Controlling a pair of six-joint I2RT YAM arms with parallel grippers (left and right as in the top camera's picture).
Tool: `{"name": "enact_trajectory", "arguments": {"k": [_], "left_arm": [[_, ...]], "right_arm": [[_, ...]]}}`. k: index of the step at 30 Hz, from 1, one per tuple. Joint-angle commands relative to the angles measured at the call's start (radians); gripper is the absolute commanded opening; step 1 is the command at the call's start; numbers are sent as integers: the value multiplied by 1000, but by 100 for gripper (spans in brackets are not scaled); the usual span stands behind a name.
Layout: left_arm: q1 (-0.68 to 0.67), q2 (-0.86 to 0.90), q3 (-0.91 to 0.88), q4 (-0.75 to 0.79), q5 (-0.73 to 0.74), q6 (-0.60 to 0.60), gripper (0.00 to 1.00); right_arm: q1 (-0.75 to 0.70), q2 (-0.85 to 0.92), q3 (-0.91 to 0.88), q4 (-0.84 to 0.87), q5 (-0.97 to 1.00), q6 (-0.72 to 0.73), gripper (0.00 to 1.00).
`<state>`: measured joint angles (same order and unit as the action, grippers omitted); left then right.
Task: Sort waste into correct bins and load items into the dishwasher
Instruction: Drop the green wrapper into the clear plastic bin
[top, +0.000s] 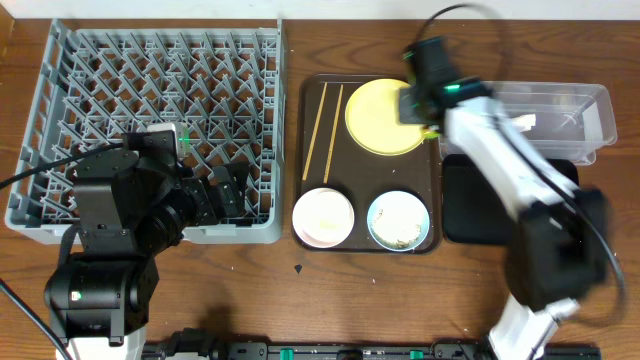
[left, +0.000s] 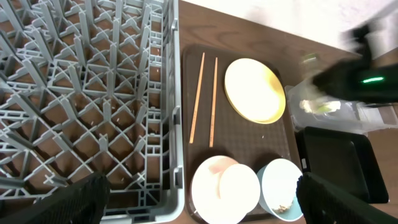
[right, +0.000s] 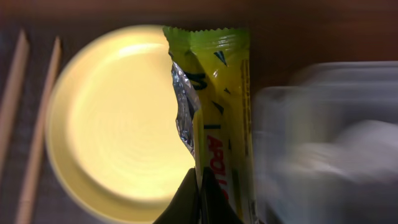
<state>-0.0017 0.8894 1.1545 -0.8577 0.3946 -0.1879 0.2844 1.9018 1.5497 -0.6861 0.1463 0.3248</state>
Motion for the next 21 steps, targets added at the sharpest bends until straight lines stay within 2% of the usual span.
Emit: {"name": "enact_trajectory", "arguments": {"k": [1,7,12,13,14,15,16,21], "left_arm": [[2,-2,16,-2,16,-9,97],[2,-2,16,-2,16,-9,97],[2,-2,16,-2,16,-9,97],[2,-2,16,-2,16,-9,97],[2,-2,16,-2,16,-9,97],[2,-2,16,-2,16,-9,97],[2,-2,16,-2,16,-9,97],[2,-2,16,-2,16,-9,97]], "right_arm": [[-112,-110,7,-66,-1,171,1],[-265,-82,6,-125,-9,284,1],[-325,-8,6,-107,-31,382,1],[-332,5,6,-85,-53,385,6],[-336,16,6,-63,-71,377,31],[-338,16,6,-55,-89,376,43],[-338,13,6,-50,-117,365,50],[-326,-76,7,-70,-209,294,57]]}}
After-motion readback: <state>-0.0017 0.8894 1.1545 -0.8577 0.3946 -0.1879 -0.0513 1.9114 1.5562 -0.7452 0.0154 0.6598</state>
